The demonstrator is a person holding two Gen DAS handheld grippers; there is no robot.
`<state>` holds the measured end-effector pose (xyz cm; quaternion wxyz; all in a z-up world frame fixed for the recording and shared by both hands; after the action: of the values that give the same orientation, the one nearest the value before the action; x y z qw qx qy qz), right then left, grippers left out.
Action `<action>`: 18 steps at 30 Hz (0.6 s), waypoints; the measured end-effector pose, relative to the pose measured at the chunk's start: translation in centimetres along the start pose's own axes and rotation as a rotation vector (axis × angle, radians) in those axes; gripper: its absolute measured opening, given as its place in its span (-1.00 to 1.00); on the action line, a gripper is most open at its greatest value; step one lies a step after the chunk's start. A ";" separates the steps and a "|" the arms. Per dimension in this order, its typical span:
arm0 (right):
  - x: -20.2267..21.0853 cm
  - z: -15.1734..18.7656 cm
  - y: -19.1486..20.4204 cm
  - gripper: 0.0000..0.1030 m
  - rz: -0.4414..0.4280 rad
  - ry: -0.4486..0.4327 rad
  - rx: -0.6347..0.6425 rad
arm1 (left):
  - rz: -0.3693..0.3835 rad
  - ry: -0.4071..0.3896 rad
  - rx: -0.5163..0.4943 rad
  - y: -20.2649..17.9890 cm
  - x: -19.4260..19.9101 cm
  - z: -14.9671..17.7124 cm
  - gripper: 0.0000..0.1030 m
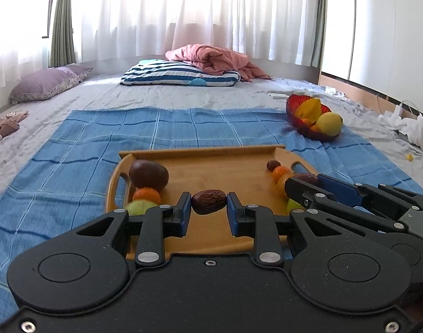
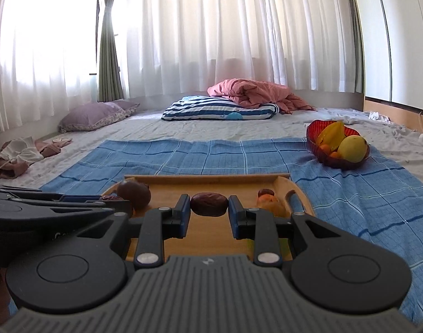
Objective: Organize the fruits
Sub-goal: 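Carry both red dates over the wooden tray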
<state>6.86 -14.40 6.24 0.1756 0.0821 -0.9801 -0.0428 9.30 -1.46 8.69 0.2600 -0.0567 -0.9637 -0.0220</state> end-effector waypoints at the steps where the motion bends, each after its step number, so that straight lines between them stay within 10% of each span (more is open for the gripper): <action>1: -0.3 -0.1 -0.1 -0.33 -0.002 -0.001 -0.003 | 0.001 -0.001 0.000 0.1 -0.3 -0.2 -0.51; 18: -5.7 0.1 -2.1 -0.33 -0.037 0.008 -0.039 | 0.045 0.075 0.042 0.9 -7.2 -1.2 -0.51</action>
<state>12.40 -15.43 3.96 0.1806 0.0969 -0.9766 -0.0649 16.18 -1.39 6.16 0.2974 -0.0718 -0.9520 0.0018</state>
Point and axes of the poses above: each gripper's, at about its wrist camera, not at the fingertips, and x roughly against the way its jaws point, y to its left, z to its underside, the point moved 4 cm from there along -x, roughly the way its jaws point, and after that the axes turned 7 degrees about -z, right-handed, at the moved point
